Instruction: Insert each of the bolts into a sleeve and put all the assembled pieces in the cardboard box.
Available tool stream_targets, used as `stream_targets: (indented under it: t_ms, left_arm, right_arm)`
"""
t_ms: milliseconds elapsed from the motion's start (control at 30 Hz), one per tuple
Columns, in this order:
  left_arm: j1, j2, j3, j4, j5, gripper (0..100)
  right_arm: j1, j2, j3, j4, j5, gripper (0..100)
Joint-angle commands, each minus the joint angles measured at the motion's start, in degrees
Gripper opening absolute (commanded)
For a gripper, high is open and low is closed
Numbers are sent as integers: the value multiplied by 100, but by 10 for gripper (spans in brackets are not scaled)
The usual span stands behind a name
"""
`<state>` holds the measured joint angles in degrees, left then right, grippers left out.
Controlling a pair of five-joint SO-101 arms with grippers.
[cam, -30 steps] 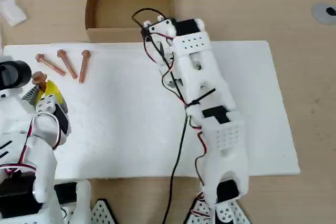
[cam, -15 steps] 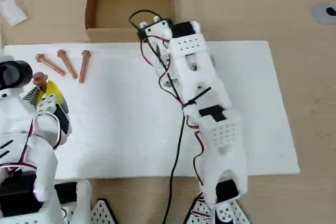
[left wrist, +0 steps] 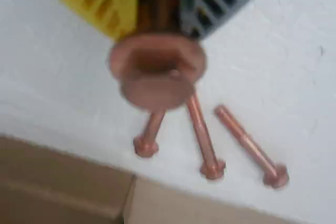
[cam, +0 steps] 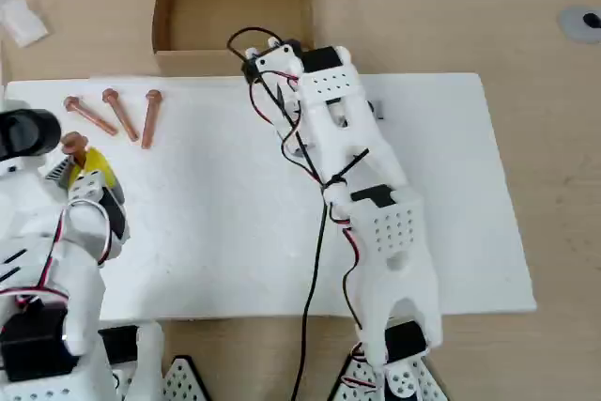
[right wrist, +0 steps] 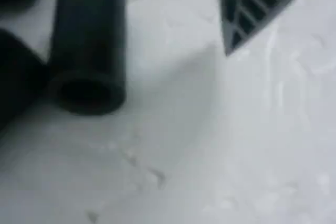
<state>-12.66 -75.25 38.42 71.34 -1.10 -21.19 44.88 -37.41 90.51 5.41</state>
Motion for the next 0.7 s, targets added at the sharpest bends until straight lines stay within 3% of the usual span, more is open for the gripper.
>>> stream_targets:
  t_ms: [0, 533, 667]
  left_arm:
    - [70, -57, -18, -123, -18, 9]
    - [97, -57, -53, -123, -18, 9]
    - [97, -66, -53, -114, -18, 9]
  right_arm:
    - [-48, -40, -391, -53, 818, 415]
    - [-84, -4, 154, 545, 932, 413]
    - [-84, 198, 110, 536, 958, 341]
